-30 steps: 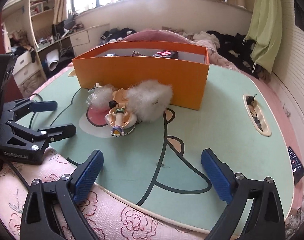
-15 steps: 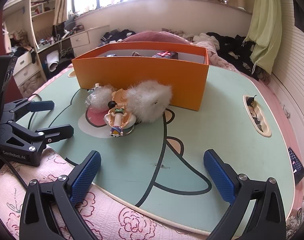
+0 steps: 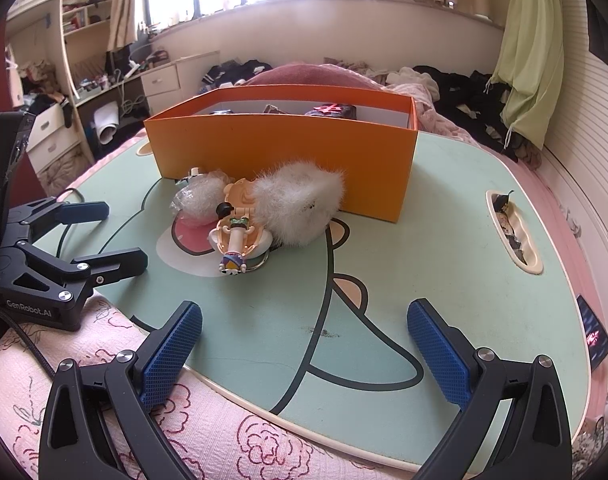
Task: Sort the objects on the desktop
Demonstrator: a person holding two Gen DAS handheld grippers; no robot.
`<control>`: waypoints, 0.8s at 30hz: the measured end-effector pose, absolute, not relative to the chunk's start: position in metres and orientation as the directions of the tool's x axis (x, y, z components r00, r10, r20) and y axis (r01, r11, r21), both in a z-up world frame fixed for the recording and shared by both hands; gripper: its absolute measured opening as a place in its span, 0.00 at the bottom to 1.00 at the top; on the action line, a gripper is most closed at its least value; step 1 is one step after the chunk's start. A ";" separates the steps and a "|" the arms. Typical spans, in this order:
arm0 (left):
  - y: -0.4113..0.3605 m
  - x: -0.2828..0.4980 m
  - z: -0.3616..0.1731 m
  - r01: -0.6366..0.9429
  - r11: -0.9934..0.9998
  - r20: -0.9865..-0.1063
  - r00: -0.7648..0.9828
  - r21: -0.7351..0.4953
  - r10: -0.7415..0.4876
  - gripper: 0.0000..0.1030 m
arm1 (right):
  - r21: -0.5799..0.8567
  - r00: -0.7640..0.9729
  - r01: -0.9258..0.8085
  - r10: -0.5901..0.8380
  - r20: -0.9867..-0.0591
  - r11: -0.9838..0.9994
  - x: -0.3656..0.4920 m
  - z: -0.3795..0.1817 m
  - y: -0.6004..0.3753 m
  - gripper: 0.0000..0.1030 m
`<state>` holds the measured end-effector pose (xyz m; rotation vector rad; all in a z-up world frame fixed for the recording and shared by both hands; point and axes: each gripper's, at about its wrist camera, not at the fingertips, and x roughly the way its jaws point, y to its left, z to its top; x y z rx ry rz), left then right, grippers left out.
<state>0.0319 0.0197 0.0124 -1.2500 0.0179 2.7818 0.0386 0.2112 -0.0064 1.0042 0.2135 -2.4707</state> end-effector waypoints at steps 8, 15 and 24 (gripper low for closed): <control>0.019 0.032 0.012 -0.089 -0.996 -0.746 -0.661 -0.028 0.080 1.00 | 0.081 -0.621 0.481 -0.404 -0.672 -0.873 0.032 0.001 0.218 1.00; 0.019 0.032 0.013 -0.089 -0.996 -0.747 -0.660 -0.029 0.080 1.00 | 0.194 -0.642 0.446 -0.463 -0.612 -0.874 0.008 0.025 0.224 0.94; 0.019 0.032 0.013 -0.089 -0.996 -0.747 -0.660 -0.028 0.080 1.00 | 0.319 -0.551 0.400 -0.503 -0.665 -0.860 -0.045 0.025 0.205 0.75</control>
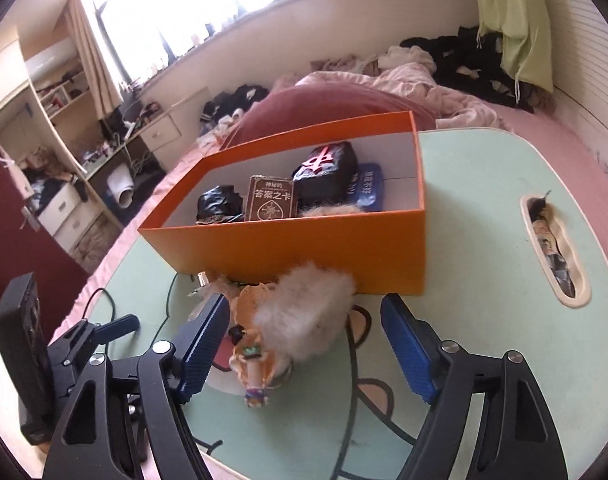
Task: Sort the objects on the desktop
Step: 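Grasp the white fur item with the right gripper and lift it, then reach the left gripper toward the doll figurine while right holds the white fur item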
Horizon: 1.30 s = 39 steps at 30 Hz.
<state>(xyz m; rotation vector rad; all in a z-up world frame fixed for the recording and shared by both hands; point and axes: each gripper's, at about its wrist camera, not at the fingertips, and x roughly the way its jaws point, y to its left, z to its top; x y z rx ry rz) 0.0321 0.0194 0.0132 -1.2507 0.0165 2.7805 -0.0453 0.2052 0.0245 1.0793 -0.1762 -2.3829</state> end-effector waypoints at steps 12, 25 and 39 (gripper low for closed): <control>0.017 0.034 0.016 -0.098 -0.994 -0.741 -0.665 -0.042 0.097 1.00 | 0.327 -0.587 0.347 -0.476 -0.655 -0.879 -0.032 0.005 0.237 0.22; 0.100 0.007 0.073 -0.420 -0.906 -0.743 -0.587 -0.060 0.321 0.45 | 0.256 -0.701 0.299 -0.393 -0.595 -0.920 -0.003 0.012 0.276 0.22; 0.120 -0.017 0.038 -0.305 -0.942 -0.809 -0.584 0.142 0.067 0.62 | 0.267 -0.689 0.315 -0.413 -0.595 -0.911 0.000 0.011 0.273 0.22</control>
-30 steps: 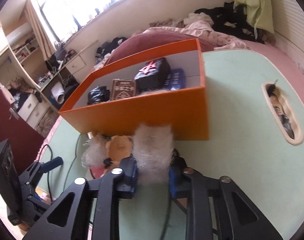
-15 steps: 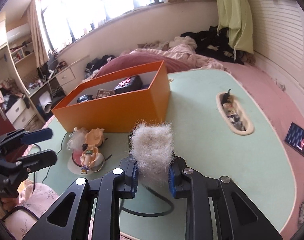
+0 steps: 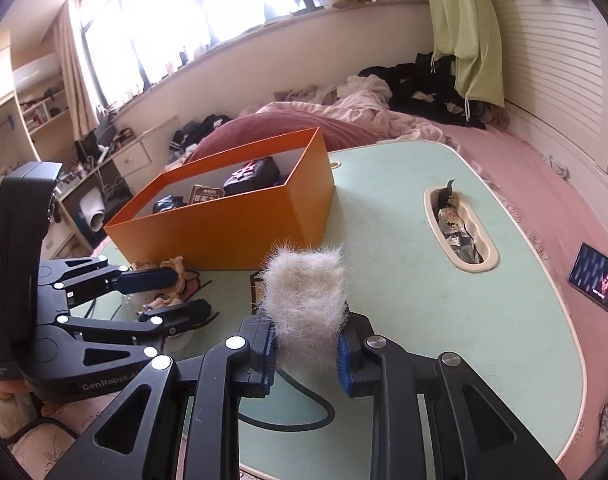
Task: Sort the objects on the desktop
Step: 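Reach the left gripper toward the doll figurine while right holds the white fur item, then close the left gripper on the doll figurine and lift it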
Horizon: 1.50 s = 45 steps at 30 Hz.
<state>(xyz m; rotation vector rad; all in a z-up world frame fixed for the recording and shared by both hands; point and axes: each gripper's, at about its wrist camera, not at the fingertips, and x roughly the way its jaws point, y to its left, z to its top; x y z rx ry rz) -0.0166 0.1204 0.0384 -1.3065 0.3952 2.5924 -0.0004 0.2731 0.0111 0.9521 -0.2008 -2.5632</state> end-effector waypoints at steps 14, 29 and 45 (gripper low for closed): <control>0.098 0.018 0.032 -0.440 -0.898 -0.830 -0.500 -0.001 0.246 0.81 | 0.272 -0.685 0.317 -0.418 -0.596 -0.908 -0.001 0.010 0.274 0.22; 0.053 0.030 0.054 -0.410 -0.901 -0.738 -0.562 -0.143 0.373 0.72 | 0.275 -0.680 0.323 -0.424 -0.598 -0.906 -0.001 0.009 0.271 0.23; 0.087 -0.013 0.034 -0.363 -0.932 -0.803 -0.556 0.001 0.216 0.72 | 0.277 -0.682 0.322 -0.425 -0.595 -0.905 -0.002 0.009 0.271 0.23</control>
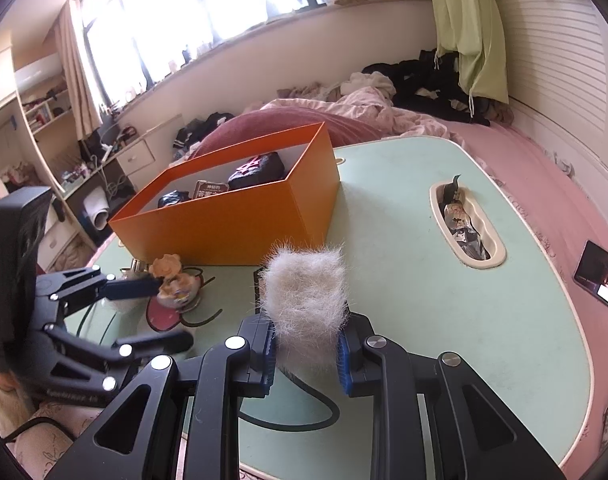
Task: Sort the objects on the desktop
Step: 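Close the left gripper on the doll figurine and lift it, then drop the doll figurine into the box with left while right drops white fur item in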
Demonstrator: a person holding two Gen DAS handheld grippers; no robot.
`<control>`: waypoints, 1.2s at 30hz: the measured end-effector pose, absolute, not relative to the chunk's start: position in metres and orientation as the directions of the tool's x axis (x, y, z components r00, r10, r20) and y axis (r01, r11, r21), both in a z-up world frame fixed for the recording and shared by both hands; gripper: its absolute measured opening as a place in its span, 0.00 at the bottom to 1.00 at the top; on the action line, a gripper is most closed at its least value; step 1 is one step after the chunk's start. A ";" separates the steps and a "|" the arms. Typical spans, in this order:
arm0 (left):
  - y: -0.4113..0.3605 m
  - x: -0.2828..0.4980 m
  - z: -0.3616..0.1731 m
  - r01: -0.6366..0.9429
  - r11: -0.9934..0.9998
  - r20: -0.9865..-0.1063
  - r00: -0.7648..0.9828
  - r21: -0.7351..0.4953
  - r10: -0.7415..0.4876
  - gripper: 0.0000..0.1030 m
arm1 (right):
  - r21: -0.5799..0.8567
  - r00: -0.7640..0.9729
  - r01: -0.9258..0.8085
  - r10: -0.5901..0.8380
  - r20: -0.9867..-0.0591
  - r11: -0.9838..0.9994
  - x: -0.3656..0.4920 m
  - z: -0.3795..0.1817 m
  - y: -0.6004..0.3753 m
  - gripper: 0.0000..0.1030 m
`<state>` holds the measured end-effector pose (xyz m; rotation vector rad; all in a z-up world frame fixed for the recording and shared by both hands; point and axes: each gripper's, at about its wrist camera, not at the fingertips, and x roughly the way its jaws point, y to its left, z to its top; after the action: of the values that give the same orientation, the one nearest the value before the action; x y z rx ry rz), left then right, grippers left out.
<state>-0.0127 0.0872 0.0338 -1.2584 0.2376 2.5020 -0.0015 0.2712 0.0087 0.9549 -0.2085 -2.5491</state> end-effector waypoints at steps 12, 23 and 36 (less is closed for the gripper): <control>0.090 -0.015 0.043 -0.313 -0.949 -0.765 -0.620 0.039 0.173 0.73 | 0.280 -0.684 0.324 -0.428 -0.591 -0.904 0.006 0.007 0.266 0.23; 0.114 -0.027 0.032 -0.417 -0.874 -0.749 -0.655 0.249 0.099 0.74 | 0.284 -0.680 0.328 -0.434 -0.591 -0.901 0.003 0.007 0.269 0.23; 0.083 -0.018 0.046 -0.419 -0.908 -0.741 -0.604 -0.016 0.292 0.29 | 0.289 -0.694 0.342 -0.448 -0.564 -0.894 0.009 0.015 0.270 0.23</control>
<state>-0.0183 0.0829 0.0455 -1.1118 0.2229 2.4943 0.0091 0.2696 0.0151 0.9048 -0.2245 -2.5421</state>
